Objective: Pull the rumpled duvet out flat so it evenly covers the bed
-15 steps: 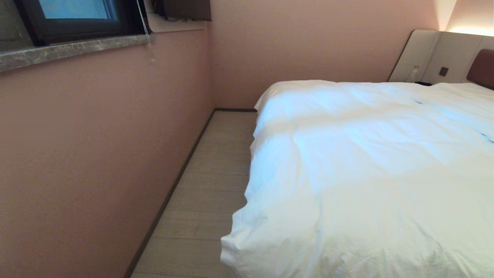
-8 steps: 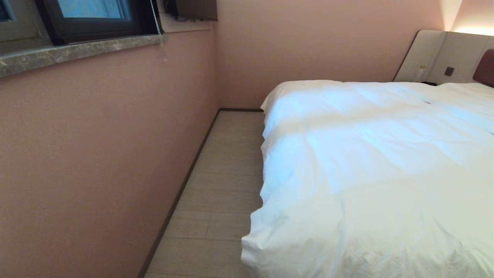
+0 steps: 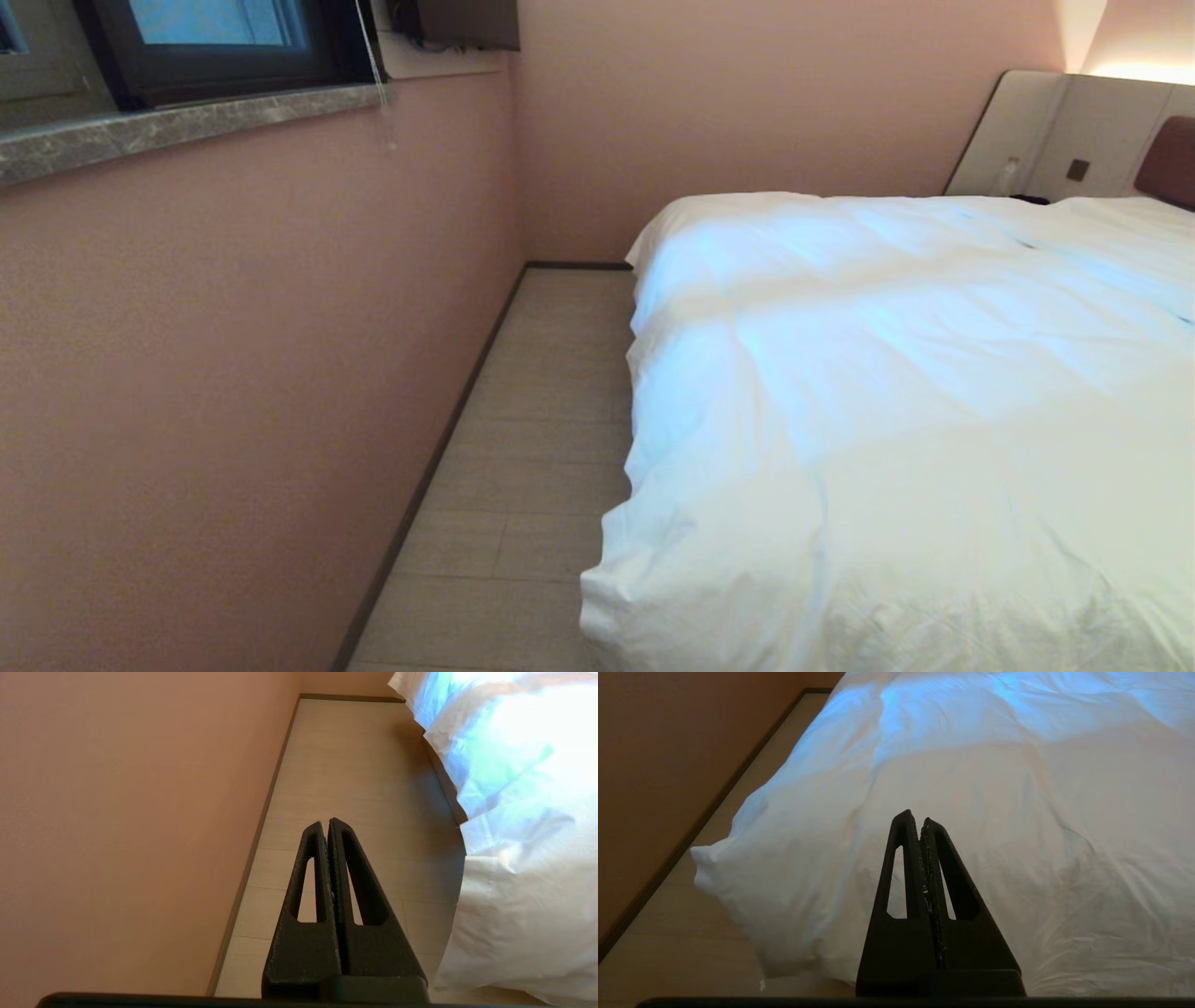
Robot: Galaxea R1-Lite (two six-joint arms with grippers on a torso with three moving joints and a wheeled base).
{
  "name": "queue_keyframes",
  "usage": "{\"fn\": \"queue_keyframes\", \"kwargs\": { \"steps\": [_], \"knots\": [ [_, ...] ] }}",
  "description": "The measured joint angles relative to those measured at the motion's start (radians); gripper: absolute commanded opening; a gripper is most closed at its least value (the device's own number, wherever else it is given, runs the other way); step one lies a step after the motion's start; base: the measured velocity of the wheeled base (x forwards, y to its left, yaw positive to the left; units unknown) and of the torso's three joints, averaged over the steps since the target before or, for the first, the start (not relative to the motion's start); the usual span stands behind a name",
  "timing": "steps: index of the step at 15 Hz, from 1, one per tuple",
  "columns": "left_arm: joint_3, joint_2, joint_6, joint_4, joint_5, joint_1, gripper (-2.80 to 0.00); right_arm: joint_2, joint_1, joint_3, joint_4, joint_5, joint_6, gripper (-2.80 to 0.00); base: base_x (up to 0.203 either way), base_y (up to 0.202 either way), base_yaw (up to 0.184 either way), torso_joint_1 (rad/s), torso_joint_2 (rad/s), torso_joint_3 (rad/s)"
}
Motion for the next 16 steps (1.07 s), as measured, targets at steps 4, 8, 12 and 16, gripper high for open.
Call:
{"fn": "queue_keyframes", "kwargs": {
  "steps": [4,8,12,16],
  "knots": [
    [-0.001,0.0,-0.003,-0.002,0.001,0.0,-2.8,0.0,0.0,0.0,0.0,0.0,-0.001,-2.8,-0.189,0.0,0.002,-0.001,0.0,0.001],
    [0.0,0.0,-0.005,-0.003,0.0,0.0,-2.8,0.0,0.0,0.0,0.001,0.0,-0.001,-2.8,-0.194,0.0,0.001,0.001,0.0,0.005],
    [0.0,0.0,-0.005,-0.004,0.0,0.0,-2.8,0.0,0.0,0.0,0.001,0.0,-0.001,-2.8,-0.193,0.0,0.0,0.003,0.0,0.004],
    [0.0,0.0,-0.01,-0.004,0.0,0.0,-2.8,0.0,0.0,0.0,0.001,0.0,-0.002,-2.8,-0.036,0.0,0.0,-0.001,0.0,0.0]
  ]
}}
